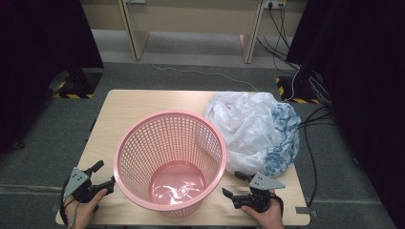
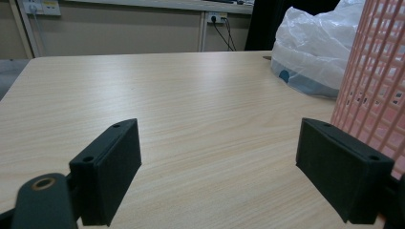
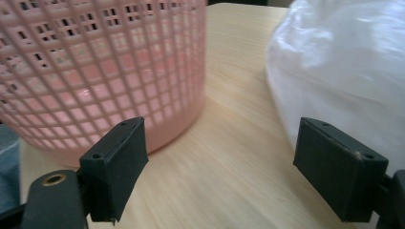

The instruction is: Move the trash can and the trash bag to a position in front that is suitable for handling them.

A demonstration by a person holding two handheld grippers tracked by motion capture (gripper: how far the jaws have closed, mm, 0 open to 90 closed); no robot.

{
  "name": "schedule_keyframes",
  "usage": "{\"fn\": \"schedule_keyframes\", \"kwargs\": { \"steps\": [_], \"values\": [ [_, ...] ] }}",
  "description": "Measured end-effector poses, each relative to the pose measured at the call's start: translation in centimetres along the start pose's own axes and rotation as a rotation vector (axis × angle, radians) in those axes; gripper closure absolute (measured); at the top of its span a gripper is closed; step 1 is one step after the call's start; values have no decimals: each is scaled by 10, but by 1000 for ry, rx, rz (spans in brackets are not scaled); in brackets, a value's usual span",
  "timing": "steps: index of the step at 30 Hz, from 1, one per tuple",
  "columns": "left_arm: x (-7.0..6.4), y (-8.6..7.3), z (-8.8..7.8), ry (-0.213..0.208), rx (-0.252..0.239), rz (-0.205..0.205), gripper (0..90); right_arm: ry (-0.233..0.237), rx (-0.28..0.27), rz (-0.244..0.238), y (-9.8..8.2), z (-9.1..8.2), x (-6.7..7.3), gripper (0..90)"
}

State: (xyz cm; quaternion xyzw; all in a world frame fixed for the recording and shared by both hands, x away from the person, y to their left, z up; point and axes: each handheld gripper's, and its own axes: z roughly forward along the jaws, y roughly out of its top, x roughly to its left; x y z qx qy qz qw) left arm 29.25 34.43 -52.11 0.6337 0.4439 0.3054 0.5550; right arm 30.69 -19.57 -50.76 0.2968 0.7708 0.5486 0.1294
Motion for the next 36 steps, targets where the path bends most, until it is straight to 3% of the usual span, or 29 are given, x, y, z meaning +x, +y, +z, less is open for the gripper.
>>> {"fn": "schedule_keyframes", "kwargs": {
  "steps": [7, 14, 25, 31, 36],
  "values": [
    [1, 0, 0, 7, -4, -10, 148, 76, 9, -42, 7, 11, 19, 187],
    [1, 0, -1, 6, -6, -11, 149, 121, 6, -72, 15, 20, 29, 178],
    [1, 0, -1, 17, -16, -24, 148, 158, 15, -82, 25, 41, 43, 160],
    [3, -1, -3, 66, -32, -2, 148, 172, 20, -94, 31, 55, 47, 159],
    [3, 0, -3, 72, -19, 12, 149, 178, 24, -102, 36, 68, 46, 160]
  ]
}}
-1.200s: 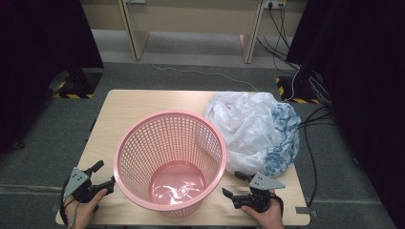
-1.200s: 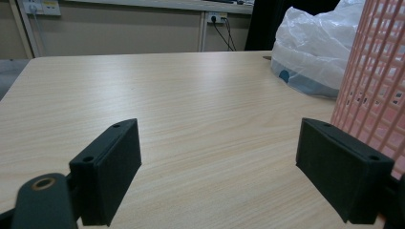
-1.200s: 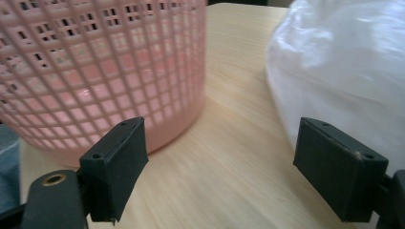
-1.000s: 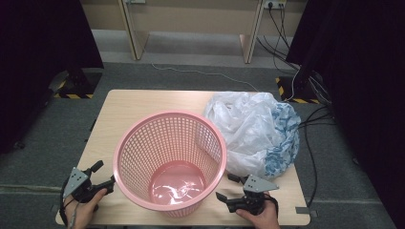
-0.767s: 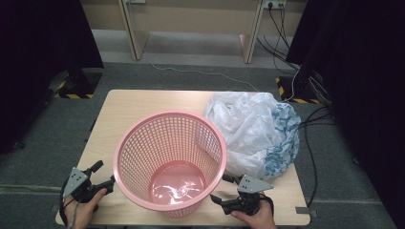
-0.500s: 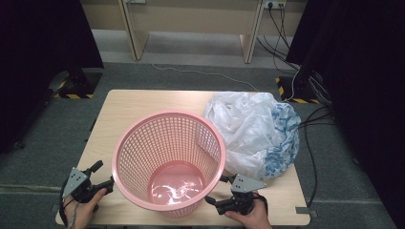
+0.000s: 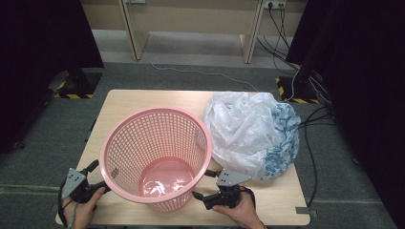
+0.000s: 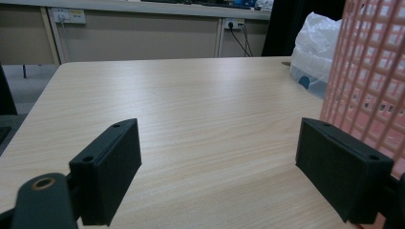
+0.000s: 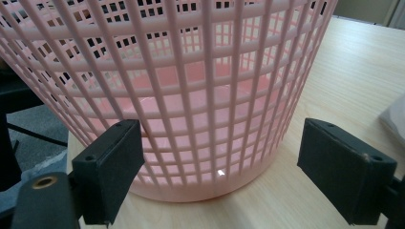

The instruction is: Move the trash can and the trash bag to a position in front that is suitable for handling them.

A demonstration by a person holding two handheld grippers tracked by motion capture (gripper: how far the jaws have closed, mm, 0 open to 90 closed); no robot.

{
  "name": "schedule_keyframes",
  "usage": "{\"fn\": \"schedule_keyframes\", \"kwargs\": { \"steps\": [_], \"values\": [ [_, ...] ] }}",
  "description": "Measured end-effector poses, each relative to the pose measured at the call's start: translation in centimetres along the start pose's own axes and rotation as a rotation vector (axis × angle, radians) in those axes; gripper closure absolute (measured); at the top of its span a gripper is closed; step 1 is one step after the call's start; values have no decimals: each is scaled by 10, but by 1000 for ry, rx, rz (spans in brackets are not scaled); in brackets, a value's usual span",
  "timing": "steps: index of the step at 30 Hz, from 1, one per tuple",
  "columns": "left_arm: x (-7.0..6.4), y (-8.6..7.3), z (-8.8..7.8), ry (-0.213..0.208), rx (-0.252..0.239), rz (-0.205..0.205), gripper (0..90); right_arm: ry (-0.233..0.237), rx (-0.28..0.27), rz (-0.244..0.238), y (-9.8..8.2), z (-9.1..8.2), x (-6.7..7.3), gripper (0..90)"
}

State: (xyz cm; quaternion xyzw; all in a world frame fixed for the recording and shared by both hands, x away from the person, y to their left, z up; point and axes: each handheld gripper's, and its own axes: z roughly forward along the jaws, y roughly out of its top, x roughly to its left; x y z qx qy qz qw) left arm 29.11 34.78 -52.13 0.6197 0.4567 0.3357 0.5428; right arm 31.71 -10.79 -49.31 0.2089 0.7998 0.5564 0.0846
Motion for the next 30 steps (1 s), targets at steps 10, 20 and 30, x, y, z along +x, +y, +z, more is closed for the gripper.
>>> {"fn": "schedule_keyframes", "kwargs": {
  "steps": [10, 20, 30],
  "values": [
    [1, 0, 1, 8, -1, -17, 149, 30, 6, -9, 9, 22, -7, 160],
    [2, 1, 2, 12, 6, -21, 149, -27, -19, 2, 12, 1, -14, 163],
    [2, 1, 2, 19, 4, -38, 149, -169, -87, 41, 27, -38, -32, 167]
  ]
}}
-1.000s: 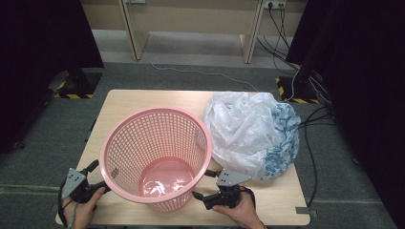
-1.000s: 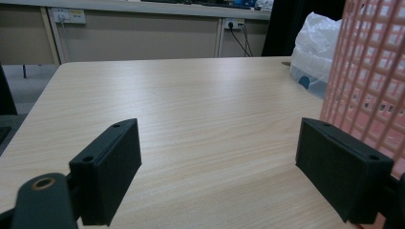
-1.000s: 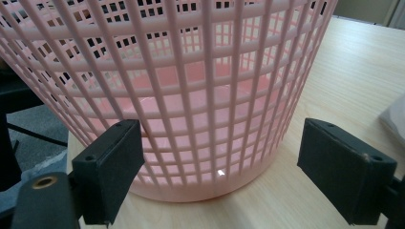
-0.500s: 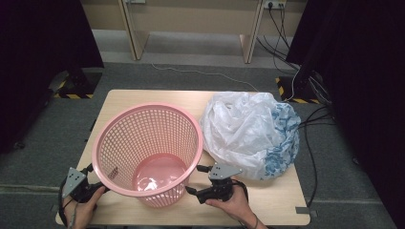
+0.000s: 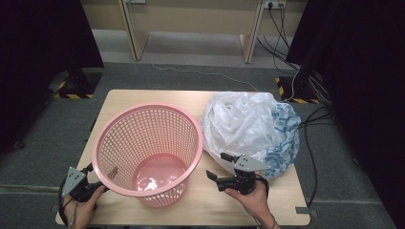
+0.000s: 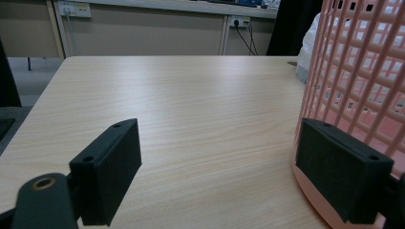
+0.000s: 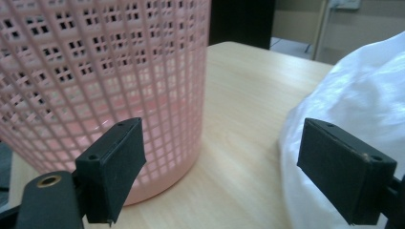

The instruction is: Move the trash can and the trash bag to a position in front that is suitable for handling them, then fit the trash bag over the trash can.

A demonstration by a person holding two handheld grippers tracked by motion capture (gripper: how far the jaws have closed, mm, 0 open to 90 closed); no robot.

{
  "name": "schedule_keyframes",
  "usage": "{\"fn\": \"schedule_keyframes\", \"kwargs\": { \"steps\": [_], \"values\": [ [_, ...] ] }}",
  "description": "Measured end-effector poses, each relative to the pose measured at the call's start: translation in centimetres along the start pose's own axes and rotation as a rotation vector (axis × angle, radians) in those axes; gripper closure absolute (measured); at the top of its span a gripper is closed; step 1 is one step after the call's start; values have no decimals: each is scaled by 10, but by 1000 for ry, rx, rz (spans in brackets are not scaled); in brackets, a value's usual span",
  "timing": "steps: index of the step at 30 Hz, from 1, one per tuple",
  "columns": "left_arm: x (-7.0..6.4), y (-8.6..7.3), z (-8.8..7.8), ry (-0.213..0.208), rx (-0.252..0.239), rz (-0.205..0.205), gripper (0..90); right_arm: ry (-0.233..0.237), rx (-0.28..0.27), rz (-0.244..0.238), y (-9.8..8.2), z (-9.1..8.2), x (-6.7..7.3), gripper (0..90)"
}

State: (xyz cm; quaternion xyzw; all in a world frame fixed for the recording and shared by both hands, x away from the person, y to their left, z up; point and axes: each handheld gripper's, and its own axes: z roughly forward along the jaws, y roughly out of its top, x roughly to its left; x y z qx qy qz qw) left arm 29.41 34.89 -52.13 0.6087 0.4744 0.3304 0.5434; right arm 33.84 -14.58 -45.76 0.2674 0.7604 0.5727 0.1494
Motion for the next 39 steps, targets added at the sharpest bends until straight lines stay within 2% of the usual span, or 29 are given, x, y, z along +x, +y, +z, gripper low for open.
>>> {"fn": "schedule_keyframes", "kwargs": {
  "steps": [7, 12, 20, 33, 39],
  "values": [
    [0, 0, 0, 0, -2, 2, 150, -97, -19, -7, 14, -19, -11, 169],
    [1, 0, -1, 0, -10, -13, 150, -169, -39, 10, 19, -34, -24, 172],
    [1, 0, 0, -4, -6, -5, 150, -266, -82, 29, 31, -57, -42, 173],
    [1, 0, 1, -2, -2, -3, 150, -378, -41, 63, 43, -71, -82, 174],
    [0, 0, 0, -11, -7, 3, 151, -428, -33, 62, 50, -73, -94, 174]
  ]
}}
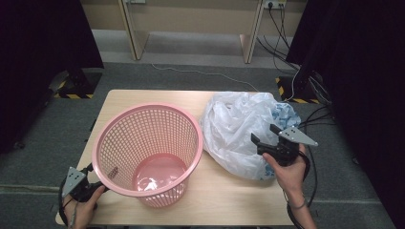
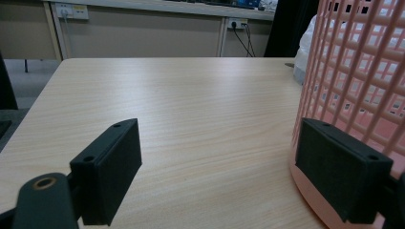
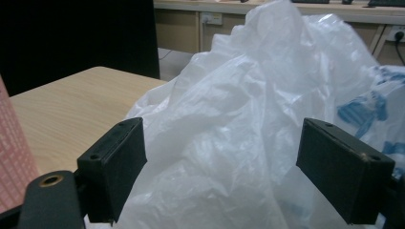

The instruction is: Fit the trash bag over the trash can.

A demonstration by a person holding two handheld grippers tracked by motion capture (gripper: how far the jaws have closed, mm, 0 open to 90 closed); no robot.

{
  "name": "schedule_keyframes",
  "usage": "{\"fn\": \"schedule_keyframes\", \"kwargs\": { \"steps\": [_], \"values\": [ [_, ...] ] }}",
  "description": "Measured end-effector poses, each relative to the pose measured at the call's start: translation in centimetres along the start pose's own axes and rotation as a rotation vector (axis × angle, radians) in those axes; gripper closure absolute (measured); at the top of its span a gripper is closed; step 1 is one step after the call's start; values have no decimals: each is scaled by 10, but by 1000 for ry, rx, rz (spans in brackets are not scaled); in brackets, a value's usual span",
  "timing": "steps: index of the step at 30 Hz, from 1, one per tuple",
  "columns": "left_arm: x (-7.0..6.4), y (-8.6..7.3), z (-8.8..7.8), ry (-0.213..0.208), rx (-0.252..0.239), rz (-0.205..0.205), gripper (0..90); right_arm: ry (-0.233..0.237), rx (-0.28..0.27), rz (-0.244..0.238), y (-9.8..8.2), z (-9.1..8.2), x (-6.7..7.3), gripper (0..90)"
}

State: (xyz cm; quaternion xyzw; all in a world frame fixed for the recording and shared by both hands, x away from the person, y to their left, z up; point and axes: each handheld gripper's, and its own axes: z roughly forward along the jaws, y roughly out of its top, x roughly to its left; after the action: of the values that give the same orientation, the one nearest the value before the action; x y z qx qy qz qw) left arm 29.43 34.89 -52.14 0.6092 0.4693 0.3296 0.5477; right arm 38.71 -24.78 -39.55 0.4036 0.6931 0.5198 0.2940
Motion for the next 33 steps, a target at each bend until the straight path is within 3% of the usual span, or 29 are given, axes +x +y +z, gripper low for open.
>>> {"fn": "schedule_keyframes", "kwargs": {
  "steps": [11, 22, 27, 33],
  "values": [
    [0, 0, 0, -9, -3, 5, 153, -86, 7, -18, 23, 10, -17, 155],
    [0, 0, 0, -10, -1, 1, 154, -85, 127, -27, 26, 50, -29, 168],
    [0, 0, 0, -10, 1, 7, 155, -95, 182, -22, 21, 63, -33, 315],
    [0, 0, 0, -11, 3, 8, 156, -89, 228, -34, 15, 69, -33, 627]
  ]
}}
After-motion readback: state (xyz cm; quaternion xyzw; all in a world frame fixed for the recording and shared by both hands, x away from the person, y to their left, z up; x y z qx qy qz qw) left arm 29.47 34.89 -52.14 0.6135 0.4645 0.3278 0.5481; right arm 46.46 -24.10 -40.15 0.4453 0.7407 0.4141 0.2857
